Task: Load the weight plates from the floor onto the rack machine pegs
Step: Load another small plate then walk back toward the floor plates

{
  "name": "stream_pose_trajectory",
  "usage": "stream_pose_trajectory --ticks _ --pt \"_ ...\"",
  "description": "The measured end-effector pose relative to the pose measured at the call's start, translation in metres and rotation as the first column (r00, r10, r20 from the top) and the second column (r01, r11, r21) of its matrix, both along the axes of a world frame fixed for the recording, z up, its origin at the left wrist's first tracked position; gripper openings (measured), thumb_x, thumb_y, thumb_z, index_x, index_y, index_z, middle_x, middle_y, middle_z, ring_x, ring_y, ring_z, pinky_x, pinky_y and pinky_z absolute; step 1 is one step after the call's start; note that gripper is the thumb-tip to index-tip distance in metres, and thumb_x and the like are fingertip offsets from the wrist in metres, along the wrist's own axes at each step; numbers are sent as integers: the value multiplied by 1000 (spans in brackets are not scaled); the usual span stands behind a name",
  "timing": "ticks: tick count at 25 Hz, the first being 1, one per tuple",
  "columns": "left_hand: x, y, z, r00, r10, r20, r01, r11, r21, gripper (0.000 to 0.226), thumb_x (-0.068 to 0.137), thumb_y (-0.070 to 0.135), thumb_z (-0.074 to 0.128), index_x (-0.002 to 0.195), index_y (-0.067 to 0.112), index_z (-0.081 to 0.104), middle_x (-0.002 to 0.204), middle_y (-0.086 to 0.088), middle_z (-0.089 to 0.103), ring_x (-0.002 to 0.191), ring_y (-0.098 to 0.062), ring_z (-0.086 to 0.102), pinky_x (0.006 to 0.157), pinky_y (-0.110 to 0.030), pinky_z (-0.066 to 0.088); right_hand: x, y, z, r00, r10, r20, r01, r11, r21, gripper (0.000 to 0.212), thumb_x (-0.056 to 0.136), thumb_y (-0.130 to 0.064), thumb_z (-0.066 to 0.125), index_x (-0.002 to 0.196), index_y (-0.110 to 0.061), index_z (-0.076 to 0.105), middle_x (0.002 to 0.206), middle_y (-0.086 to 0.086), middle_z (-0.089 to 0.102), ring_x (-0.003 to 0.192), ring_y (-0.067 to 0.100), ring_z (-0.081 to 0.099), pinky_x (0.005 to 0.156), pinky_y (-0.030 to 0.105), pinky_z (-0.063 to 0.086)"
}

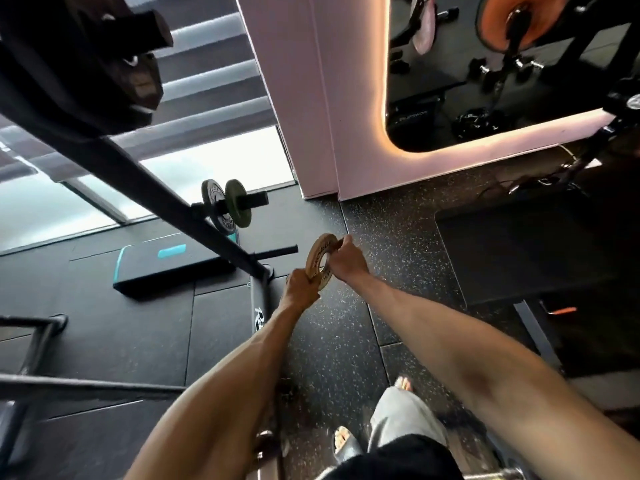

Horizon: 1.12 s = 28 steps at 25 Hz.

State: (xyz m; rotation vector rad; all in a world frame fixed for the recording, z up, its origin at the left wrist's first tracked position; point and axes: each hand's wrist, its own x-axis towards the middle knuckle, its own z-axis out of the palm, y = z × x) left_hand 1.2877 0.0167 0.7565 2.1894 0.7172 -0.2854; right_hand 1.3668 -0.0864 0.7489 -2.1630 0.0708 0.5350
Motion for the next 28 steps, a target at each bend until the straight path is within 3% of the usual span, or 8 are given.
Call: stream_pose_trajectory --ticks 2,5,7,13,20,23,26,28 --pt "25 9 -6 1000 3 -17 -4 1000 -24 20 91 12 64 103 -4 68 84 -17 70 66 -26 69 56 -30 57 24 3 -5 999 29 -17 -29 999 -26 44 91 -23 56 129 -10 37 120 19 61 109 38 61 86 41 52" --pt "73 26 -19 997 16 -78 -21 998 -53 25 90 9 65 110 -6 66 95 -23 72 74 -34 72 72 -47 61 80 8 -13 997 62 -39 -62 998 -7 57 89 -18 65 135 -6 32 122 19 61 109 37 62 76 33 46" --pt "104 34 -22 992 44 -121 -55 995 -82 27 89 9 68 112 -5 65 98 -22 72 79 -35 73 77 -50 60 120 10 -16 987 151 -59 -152 988 -14 60 88 -14 66 137 -6 32 125 19 61 111 37 62 77 32 44" --pt "185 47 -10 970 196 -147 -213 970 -117 27 85 14 72 109 1 68 96 -15 74 77 -30 74 74 -43 62 228 38 -15 839 542 -59 -545 831 -114 39 90 -16 61 123 -5 44 117 19 64 105 34 63 73 29 42" --pt "230 103 -29 900 391 -194 -419 899 -129 25 76 7 78 100 3 72 96 -13 75 75 -23 73 72 -41 63 291 117 -16 683 730 -36 -721 665 -196 45 91 -19 65 125 -2 42 120 25 64 108 39 63 83 35 49" --pt "237 130 -21 870 464 -169 -488 860 -151 19 81 4 74 96 16 72 93 -13 74 68 -23 71 71 -39 63 303 158 -18 591 806 -17 -789 573 -222 45 93 -21 62 127 -2 41 120 23 65 108 38 64 82 35 49" --pt "242 153 -20 843 518 -145 -538 824 -178 16 83 7 74 96 14 68 78 -4 69 59 -13 63 53 -22 58 318 192 -13 475 879 -35 -855 452 -253 43 94 -22 61 127 -2 41 107 16 66 99 36 67 73 32 46" --pt "247 169 -19 846 513 -148 -532 829 -169 25 82 10 76 106 9 68 81 -3 66 58 -7 60 46 -11 50 329 212 -13 364 931 -22 -904 347 -250 36 96 -22 60 121 -4 40 100 11 65 90 32 67 71 33 47"
